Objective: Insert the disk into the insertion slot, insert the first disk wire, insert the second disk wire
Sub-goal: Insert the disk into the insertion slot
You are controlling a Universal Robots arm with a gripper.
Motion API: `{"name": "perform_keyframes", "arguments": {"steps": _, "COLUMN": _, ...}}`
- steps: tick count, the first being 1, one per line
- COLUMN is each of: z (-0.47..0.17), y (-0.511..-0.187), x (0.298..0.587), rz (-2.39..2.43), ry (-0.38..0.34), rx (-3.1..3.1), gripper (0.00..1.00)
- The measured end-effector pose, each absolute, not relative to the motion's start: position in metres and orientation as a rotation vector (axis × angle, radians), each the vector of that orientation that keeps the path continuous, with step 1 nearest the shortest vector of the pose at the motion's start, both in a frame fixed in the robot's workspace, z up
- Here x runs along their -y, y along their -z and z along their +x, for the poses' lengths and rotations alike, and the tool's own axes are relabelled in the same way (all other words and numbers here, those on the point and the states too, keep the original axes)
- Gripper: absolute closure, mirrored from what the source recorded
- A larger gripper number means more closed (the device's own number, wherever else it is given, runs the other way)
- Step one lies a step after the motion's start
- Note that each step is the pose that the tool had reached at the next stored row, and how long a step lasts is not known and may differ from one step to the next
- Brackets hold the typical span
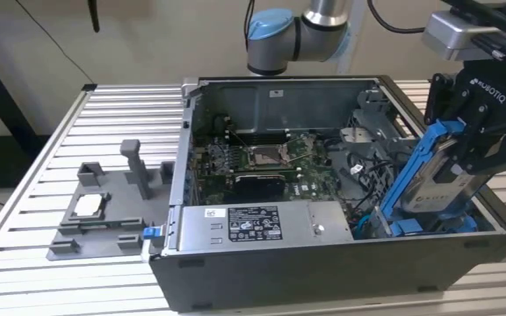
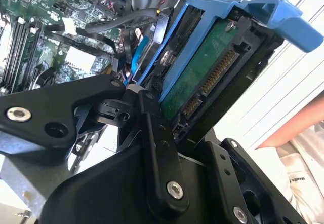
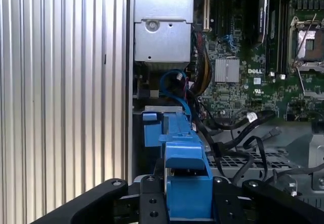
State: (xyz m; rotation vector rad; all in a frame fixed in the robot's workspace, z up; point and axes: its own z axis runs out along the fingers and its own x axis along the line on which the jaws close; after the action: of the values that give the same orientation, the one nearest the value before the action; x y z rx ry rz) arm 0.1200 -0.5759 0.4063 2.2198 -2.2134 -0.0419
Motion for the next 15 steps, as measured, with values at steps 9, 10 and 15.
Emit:
{"name": "perform_keyframes", "arguments": {"steps": 9, "z": 0.120, "y": -0.389, "x": 0.576, "rz": 2.220, "ry": 0.043, "rx": 2.214, "gripper": 0.68}}
{"name": "perform_keyframes", "arguments": {"steps": 10, "z": 0.120, "y": -0.388, "x": 0.576, "rz": 2.220, "ry": 0.043, "rx": 2.213, "gripper": 0.68}}
{"name": "perform_keyframes", "arguments": {"steps": 15, "z": 0.120, "y": -0.384, "x": 0.576, "rz": 2.221, "ry": 0.046, "rx": 2.215, "gripper": 0.60}}
